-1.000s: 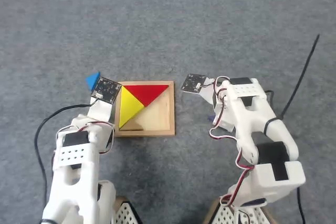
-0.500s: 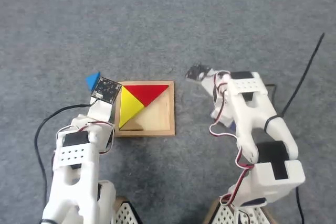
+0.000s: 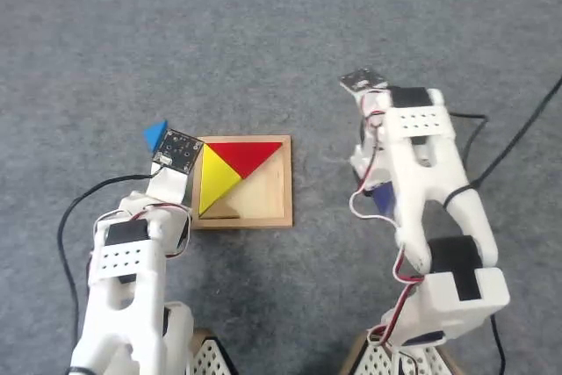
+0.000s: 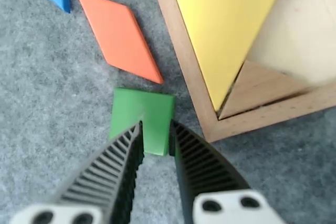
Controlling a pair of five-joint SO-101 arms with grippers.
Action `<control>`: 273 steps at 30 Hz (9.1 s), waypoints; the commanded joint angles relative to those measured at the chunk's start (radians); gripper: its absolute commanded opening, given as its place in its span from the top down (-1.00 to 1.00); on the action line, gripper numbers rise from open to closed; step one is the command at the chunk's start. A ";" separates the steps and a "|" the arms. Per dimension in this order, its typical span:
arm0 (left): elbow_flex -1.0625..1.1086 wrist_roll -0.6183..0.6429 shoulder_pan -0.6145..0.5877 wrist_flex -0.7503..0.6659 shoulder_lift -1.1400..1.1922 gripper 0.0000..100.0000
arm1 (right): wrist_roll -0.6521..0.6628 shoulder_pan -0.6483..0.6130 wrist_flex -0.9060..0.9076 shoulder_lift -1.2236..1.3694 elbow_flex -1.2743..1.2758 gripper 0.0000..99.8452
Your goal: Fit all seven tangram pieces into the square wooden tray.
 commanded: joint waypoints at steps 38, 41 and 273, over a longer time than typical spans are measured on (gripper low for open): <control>-0.008 -0.008 -0.044 -0.021 -0.034 0.85 | -0.968 -0.568 -0.369 0.140 -0.103 0.49; -0.008 -0.008 -0.044 -0.021 -0.034 0.85 | -0.968 -0.588 -0.374 0.140 -0.106 0.42; -1.259 -0.115 -0.124 0.201 1.097 0.40 | -0.169 -0.223 -1.056 -0.401 0.569 0.98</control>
